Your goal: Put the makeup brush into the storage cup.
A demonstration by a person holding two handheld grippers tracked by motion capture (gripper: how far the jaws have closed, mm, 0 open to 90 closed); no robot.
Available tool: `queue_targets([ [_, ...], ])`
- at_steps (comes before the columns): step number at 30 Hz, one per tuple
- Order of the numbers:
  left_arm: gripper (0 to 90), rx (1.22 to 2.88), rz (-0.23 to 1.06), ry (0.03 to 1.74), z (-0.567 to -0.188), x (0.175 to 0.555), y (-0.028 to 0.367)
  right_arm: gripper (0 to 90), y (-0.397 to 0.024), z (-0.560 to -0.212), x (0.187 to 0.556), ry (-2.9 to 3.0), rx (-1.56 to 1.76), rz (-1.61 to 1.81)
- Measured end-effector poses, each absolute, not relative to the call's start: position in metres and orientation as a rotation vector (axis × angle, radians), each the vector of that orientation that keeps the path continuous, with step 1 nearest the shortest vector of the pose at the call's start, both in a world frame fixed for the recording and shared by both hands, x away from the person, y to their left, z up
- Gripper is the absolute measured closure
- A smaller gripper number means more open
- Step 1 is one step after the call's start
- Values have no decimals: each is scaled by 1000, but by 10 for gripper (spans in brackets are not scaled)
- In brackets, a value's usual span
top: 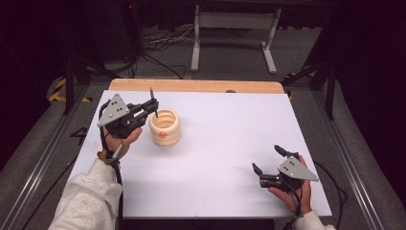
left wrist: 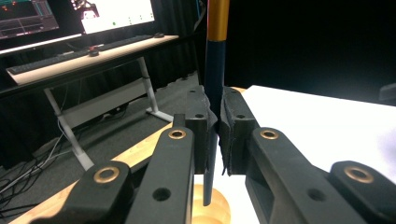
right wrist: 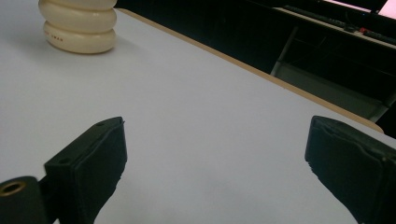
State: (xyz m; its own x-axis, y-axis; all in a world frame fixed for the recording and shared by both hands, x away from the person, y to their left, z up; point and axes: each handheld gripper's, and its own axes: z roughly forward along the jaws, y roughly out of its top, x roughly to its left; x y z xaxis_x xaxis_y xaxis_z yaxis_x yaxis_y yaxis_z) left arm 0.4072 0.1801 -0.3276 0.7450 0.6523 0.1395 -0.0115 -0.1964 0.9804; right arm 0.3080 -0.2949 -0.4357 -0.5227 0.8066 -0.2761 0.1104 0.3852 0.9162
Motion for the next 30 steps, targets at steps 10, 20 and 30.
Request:
queue_targets([
  [10, 833, 1686, 642, 540, -338, 431, 177, 67, -293, -438, 310, 1915, 783, 1172],
  [20, 833, 1689, 623, 562, -354, 450, 177, 75, -294, -439, 311, 1921, 787, 1177],
  [30, 833, 1691, 593, 601, -387, 459, 176, 77, -293, -441, 312, 1938, 783, 1170],
])
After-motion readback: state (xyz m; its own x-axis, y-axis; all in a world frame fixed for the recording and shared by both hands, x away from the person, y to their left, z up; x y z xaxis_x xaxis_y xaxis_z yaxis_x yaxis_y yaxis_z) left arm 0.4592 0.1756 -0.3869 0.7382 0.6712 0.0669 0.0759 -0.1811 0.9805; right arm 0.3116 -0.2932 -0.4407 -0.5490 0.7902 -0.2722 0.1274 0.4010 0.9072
